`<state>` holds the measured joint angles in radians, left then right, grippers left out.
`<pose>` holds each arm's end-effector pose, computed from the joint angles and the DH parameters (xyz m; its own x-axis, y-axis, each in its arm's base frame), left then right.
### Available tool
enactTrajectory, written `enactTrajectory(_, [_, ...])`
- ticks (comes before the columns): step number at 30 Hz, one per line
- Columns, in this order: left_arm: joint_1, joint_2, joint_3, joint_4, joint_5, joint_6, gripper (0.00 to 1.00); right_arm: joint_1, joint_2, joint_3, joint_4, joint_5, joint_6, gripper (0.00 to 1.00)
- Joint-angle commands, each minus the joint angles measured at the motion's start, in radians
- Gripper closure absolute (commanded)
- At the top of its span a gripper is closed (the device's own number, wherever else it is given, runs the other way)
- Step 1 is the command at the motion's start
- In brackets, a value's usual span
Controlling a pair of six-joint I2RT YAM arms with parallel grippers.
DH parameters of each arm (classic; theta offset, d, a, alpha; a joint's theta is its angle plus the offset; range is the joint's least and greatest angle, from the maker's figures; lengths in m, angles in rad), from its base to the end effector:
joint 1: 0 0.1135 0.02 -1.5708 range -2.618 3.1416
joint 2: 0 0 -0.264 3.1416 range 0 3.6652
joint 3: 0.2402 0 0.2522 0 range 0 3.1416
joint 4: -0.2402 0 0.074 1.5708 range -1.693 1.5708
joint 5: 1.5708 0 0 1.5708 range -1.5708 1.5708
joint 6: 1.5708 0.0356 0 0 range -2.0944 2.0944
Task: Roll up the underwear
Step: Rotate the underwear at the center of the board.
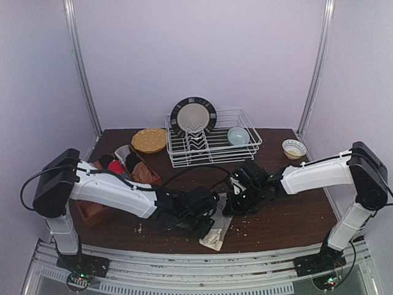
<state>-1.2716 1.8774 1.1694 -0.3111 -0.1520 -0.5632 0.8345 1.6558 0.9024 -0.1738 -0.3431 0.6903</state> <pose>0.1177 -0.3635 0.1585 -0.7041 0.4921 -0.5120 0.6449 0.7450 -0.1708 0.2105 0.2501 0.1667 -0.9449 -0.1496 -0.2913 -0.3005 0.7497 0.5896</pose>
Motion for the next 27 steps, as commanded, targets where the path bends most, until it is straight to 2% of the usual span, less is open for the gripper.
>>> enactTrajectory(1, [-0.003, 0.006, 0.012, 0.029, 0.004, 0.011, 1.00, -0.009, -0.049, -0.062, 0.005, 0.027, 0.015, 1.00])
enactTrajectory(10, [-0.003, -0.051, -0.005, 0.041, 0.007, 0.009, 1.00, -0.054, -0.056, -0.197, 0.120, 0.039, 0.015, 1.00])
enactTrajectory(23, [-0.017, -0.039, 0.097, 0.055, 0.093, 0.091, 1.00, -0.069, -0.015, -0.310, 0.261, 0.039, 0.022, 1.00])
enactTrajectory(27, [-0.020, 0.012, 0.156, 0.059, 0.149, 0.132, 1.00, -0.071, 0.001, -0.328, 0.298, 0.029, 0.035, 1.00])
